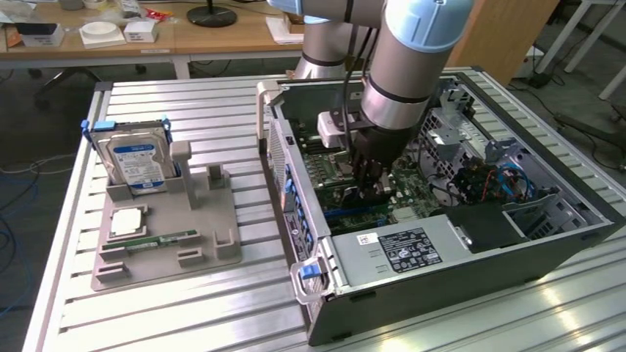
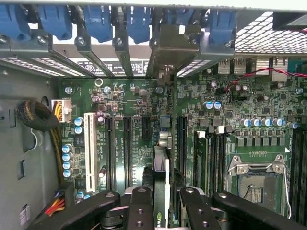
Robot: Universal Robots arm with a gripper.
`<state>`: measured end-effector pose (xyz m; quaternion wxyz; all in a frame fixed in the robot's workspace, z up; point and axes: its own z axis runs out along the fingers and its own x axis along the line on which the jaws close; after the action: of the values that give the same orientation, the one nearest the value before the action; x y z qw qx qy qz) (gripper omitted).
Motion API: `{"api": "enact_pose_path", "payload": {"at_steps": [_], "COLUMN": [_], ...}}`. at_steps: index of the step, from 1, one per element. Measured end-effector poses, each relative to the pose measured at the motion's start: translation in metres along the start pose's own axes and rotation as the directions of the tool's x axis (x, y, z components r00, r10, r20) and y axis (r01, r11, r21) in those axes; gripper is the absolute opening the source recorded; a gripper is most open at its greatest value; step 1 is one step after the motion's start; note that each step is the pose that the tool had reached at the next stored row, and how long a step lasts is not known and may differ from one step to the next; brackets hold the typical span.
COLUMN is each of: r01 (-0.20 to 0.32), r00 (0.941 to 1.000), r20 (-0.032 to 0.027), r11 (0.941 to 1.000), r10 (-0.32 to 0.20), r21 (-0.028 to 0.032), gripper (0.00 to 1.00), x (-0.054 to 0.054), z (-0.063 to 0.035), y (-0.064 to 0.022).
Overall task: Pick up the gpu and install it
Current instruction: 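Insert the gpu into the slot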
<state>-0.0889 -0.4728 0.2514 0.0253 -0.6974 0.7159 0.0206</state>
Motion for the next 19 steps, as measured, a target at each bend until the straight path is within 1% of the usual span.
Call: {"api": "enact_pose_path", "payload": {"at_steps": [6,19], "r01": [0.001,0.012], "r00": [1.0,0.9999], "r20": [0.0,0.0002], "r11": [1.0,0.9999], "r10": [-0.001,-0.012], "r21": [0.0001,-0.0007], "gripper": [0.26,0.26], "x": [-0.0001,-0.0007], "z": [0.0026,0.0035], "y": [0.0027,0.0029]}}
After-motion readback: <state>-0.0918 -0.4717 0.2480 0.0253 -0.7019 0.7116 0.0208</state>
